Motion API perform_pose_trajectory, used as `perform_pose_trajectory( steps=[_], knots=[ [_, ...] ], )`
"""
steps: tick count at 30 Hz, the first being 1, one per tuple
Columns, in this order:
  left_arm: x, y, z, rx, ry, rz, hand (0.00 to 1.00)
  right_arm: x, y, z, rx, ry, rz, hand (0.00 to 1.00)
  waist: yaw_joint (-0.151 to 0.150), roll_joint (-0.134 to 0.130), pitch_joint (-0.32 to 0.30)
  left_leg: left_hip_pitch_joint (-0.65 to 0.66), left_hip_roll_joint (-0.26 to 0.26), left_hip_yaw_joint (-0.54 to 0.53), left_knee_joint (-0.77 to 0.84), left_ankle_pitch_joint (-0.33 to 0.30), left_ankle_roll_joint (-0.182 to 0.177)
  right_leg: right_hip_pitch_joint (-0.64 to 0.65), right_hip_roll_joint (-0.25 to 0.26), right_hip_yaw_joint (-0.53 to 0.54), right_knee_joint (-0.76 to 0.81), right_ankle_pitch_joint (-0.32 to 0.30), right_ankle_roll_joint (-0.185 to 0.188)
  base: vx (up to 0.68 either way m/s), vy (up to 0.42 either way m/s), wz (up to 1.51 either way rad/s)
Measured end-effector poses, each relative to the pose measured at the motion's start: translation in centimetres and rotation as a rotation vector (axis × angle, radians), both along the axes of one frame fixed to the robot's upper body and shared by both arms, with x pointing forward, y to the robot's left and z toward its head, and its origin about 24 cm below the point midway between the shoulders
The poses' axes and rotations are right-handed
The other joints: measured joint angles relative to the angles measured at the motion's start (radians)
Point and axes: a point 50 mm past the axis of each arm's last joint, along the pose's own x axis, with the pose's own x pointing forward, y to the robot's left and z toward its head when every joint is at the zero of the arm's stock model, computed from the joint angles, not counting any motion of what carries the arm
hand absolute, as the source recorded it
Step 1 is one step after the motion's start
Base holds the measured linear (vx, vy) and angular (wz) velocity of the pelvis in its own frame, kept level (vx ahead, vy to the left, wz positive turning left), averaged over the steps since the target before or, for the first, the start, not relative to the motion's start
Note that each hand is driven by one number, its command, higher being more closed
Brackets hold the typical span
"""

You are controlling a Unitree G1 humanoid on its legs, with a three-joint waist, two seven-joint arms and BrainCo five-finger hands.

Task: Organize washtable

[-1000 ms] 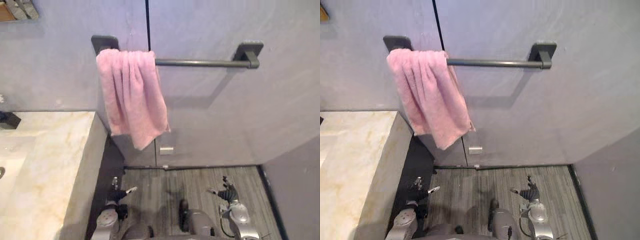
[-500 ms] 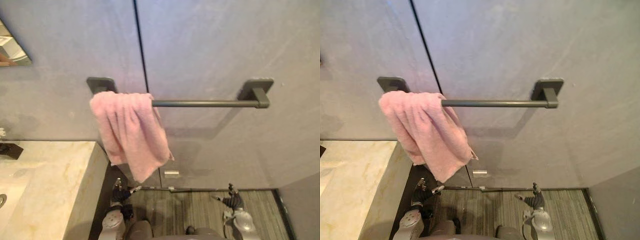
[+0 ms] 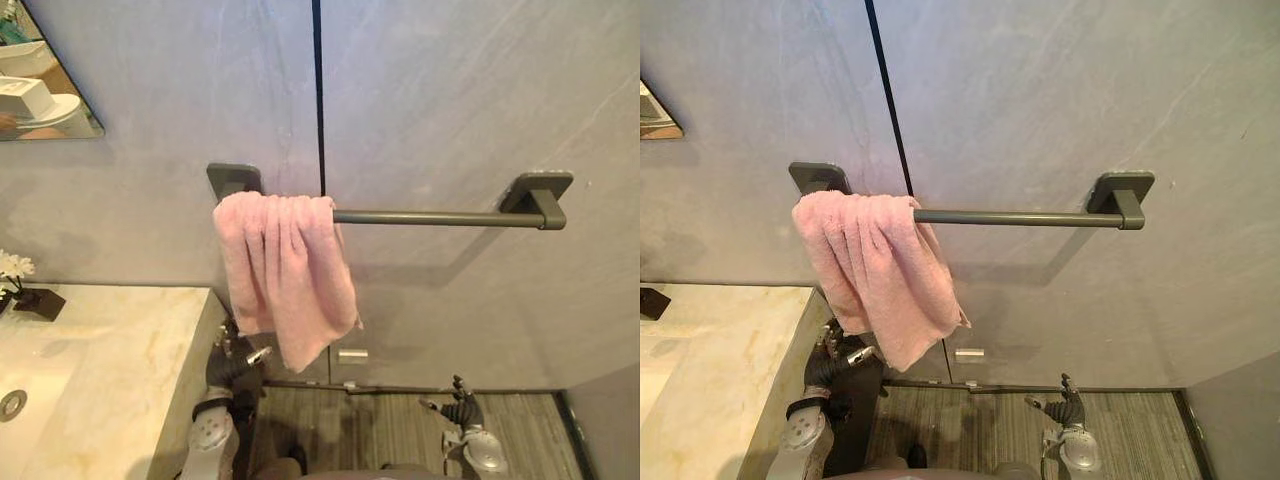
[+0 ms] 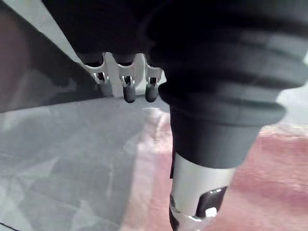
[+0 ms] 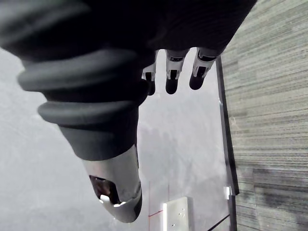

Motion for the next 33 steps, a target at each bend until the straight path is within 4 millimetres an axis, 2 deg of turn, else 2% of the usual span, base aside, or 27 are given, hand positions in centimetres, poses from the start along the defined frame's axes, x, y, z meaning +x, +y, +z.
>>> perform_pose_trajectory(
  steps=[5, 9, 10, 15, 19, 24, 33],
  knots=[
    [0.7, 0.0, 1.8, 0.019, -0.086, -0.016, 0.0, -0.1, 0.0, 0.0, -0.004, 0.004, 0.011, 0.0, -0.001, -0.001, -0.002, 0.026, -0.001, 0.0, -0.028, 0.01, 0.0, 0.02, 0.002, 0.0, -0.016, 0.009, 0.001, 0.0, 0.0, 0.0],
    [0.9, 0.4, 2.1, 0.061, -0.093, -0.033, 0.0, -0.1, 0.0, 0.0, -0.014, 0.008, 0.036, 0.0, -0.004, 0.004, -0.017, 0.028, -0.002, 0.005, -0.031, 0.01, 0.0, 0.027, 0.002, 0.005, -0.036, 0.02, 0.003, -0.01, -0.001, -0.04],
    [1.1, 0.5, 2.3, 0.069, -0.1, -0.037, 1.0, 0.0, 0.0, 0.0, -0.017, 0.009, 0.048, 0.0, -0.004, 0.006, -0.018, 0.032, -0.002, 0.006, -0.032, 0.01, 0.0, 0.03, 0.002, 0.007, -0.036, 0.02, 0.003, -0.02, -0.001, -0.04],
    [1.7, 1.0, 2.8, 0.137, -0.117, -0.063, 1.0, 0.4, 0.1, 0.2, -0.008, -0.005, 0.074, 0.0, -0.007, 0.007, -0.02, 0.048, -0.003, 0.013, -0.037, 0.012, -0.001, 0.041, 0.006, 0.014, -0.043, 0.025, 0.001, -0.03, -0.003, -0.05],
    [2.1, 1.3, 2.8, 0.154, -0.113, -0.071, 1.0, 1.5, -0.1, 1.1, -0.023, -0.064, 0.091, 0.0, -0.028, 0.009, -0.02, 0.055, -0.002, 0.022, -0.069, 0.032, 0.002, 0.041, 0.011, 0.019, -0.071, 0.048, 0.003, -0.05, -0.009, -0.08],
    [2.3, 1.6, 2.6, 0.165, -0.101, -0.071, 1.0, 4.0, 0.4, 4.3, -0.052, -0.24, 0.17, 0.0, -0.048, 0.007, -0.019, 0.066, -0.001, 0.043, -0.075, 0.031, 0.002, 0.039, 0.012, 0.046, -0.079, 0.053, 0.004, -0.04, 0.005, -0.12],
    [2.3, 1.7, 2.7, 0.169, -0.107, -0.055, 1.0, 6.1, 2.1, 7.7, -0.053, -0.412, 0.297, 0.0, -0.051, 0.006, -0.019, 0.067, 0.0, 0.053, -0.088, 0.031, 0.002, 0.04, 0.016, 0.053, -0.102, 0.069, 0.005, -0.01, -0.002, -0.05]
  ],
)
